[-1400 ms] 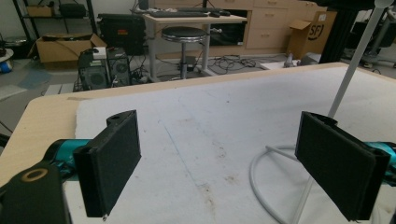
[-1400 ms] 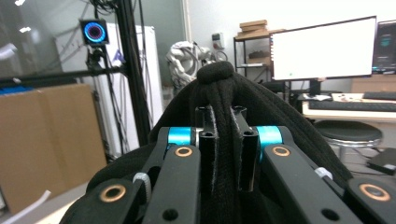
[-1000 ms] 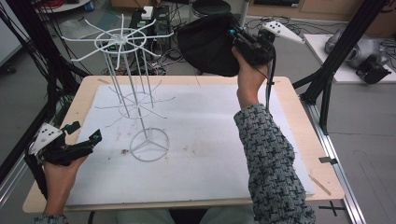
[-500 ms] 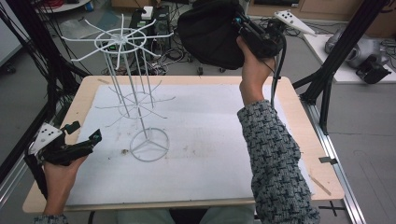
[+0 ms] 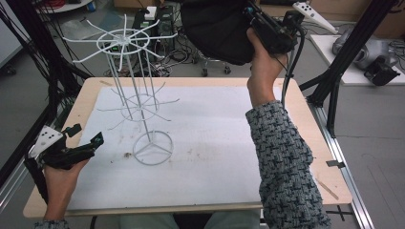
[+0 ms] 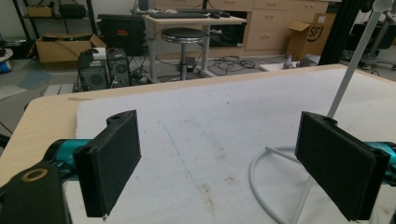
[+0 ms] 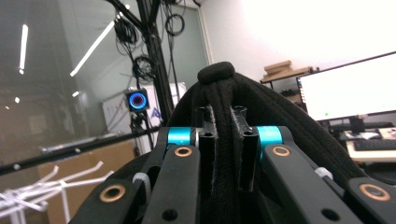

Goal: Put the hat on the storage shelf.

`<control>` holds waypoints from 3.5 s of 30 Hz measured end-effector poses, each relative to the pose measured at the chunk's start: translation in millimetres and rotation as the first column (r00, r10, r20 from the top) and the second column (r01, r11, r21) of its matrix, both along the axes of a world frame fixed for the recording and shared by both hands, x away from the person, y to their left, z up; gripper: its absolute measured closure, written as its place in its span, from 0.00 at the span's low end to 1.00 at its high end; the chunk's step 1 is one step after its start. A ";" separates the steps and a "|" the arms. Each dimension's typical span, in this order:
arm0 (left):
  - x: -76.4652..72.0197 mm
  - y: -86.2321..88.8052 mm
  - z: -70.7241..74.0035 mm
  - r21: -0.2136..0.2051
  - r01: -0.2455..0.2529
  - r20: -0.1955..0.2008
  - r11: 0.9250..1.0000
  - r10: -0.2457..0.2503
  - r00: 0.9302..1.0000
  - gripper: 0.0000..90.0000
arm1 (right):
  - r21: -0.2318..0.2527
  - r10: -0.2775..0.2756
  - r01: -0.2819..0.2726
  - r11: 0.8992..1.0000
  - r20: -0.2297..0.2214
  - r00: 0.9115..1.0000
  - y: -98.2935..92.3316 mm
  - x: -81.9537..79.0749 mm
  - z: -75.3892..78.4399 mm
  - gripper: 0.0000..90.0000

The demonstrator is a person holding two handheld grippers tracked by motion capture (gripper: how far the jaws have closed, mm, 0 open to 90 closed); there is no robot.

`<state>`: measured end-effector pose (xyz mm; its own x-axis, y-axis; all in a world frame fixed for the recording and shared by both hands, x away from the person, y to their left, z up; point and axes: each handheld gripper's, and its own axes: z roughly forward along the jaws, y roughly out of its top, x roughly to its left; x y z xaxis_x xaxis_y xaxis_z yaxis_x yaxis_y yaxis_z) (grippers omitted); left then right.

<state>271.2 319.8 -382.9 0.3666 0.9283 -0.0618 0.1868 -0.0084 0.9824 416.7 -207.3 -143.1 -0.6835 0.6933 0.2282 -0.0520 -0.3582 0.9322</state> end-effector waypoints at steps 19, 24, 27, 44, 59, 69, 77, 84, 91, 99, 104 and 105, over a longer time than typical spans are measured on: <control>-0.2 0.2 0.7 0.001 0.002 0.002 1.000 -0.002 1.000 0.16 | 0.067 0.074 -0.076 0.995 0.036 0.997 3.2 -20.1 17.9 0.93; -0.3 0.3 1.0 -0.003 0.001 0.006 1.000 -0.001 1.000 0.16 | 0.072 0.099 -0.103 0.992 0.055 0.994 7.1 -26.1 22.5 0.93; -0.6 0.6 1.3 -0.002 0.002 0.005 1.000 -0.002 1.000 0.16 | 0.080 0.116 -0.120 0.990 0.058 0.992 9.4 -28.9 23.6 0.93; -0.9 0.6 1.7 0.000 0.003 0.007 1.000 -0.003 1.000 0.16 | 0.062 0.166 -0.168 0.984 0.036 0.985 19.2 -32.8 18.6 0.93; -1.4 0.7 1.7 0.001 0.002 0.006 1.000 -0.002 1.000 0.16 | 0.081 0.188 -0.187 0.979 0.000 0.982 19.1 -32.7 1.9 0.91; -0.9 0.0 1.4 0.005 0.004 0.006 1.000 -0.004 1.000 0.16 | 0.092 0.243 -0.240 0.967 -0.034 0.969 19.5 -33.4 -9.1 0.88; -1.0 0.5 1.3 0.003 0.002 0.007 1.000 -0.002 1.000 0.16 | 0.084 0.281 -0.277 0.957 -0.042 0.959 20.3 -33.3 -16.4 0.87; -0.7 0.2 1.2 0.005 0.004 0.005 1.000 -0.004 1.000 0.16 | 0.054 0.293 -0.291 0.955 -0.048 0.955 21.3 -36.2 -19.1 0.86; -1.4 0.8 1.8 0.002 0.002 0.007 1.000 -0.002 1.000 0.16 | 0.010 0.279 -0.279 0.960 -0.066 0.958 22.1 -36.4 -19.8 0.84; -1.6 1.2 2.0 0.003 0.001 0.007 1.000 -0.001 1.000 0.16 | 0.054 0.302 -0.298 0.953 -0.122 0.945 19.7 -27.8 -37.5 0.82; -1.1 0.8 1.3 0.001 0.000 0.005 1.000 0.000 1.000 0.16 | 0.059 0.306 -0.300 0.952 -0.134 0.943 20.5 -25.8 -45.1 0.81; -1.1 0.6 1.2 0.000 0.000 0.006 1.000 0.000 1.000 0.16 | 0.055 0.304 -0.299 0.953 -0.133 0.943 21.1 -25.7 -45.8 0.80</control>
